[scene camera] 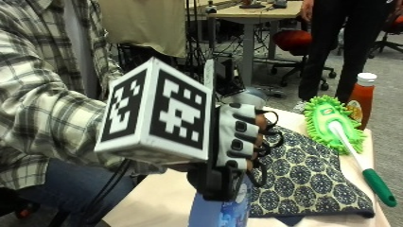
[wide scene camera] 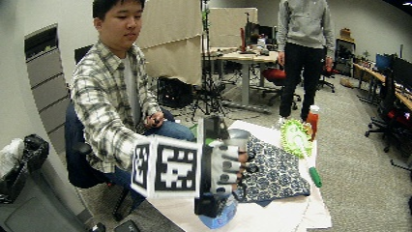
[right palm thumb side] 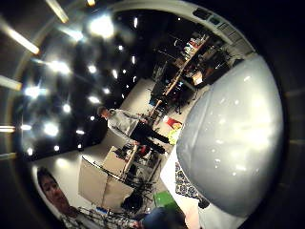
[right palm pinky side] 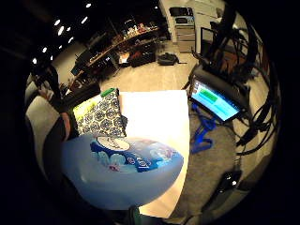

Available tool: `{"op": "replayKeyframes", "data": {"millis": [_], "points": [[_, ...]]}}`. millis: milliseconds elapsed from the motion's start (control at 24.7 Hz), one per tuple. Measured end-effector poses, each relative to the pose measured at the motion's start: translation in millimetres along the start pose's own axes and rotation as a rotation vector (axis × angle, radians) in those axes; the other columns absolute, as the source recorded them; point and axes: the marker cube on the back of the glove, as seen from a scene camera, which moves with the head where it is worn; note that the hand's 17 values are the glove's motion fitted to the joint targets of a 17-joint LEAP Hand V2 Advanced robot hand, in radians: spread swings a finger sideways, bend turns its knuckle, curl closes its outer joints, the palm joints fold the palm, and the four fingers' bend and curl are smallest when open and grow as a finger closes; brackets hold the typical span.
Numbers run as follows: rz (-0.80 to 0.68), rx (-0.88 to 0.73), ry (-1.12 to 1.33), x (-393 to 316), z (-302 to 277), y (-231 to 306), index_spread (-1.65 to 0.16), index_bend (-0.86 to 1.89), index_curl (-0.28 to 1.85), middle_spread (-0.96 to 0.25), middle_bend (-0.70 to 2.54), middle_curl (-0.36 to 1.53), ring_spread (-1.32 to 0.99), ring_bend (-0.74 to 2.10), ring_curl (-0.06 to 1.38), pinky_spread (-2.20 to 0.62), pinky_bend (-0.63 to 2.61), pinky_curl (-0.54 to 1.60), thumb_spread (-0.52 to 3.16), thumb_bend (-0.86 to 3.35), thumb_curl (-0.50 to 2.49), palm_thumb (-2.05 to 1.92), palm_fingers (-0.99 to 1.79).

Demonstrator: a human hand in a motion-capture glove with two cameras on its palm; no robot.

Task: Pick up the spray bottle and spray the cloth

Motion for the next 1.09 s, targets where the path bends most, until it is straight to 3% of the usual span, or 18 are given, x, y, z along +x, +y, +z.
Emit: {"op": "replayKeyframes", "data": {"millis": [1093], "points": [[-0.321,-0.371,0.615,-87.5,68.9,3.9,-0.26,0.4,0.59,-0.15,0.64,0.54,-0.18,0.72,0.5,-0.18,0.42,0.46,-0.08,-0.03,0.73,1.08,1.36]]}}
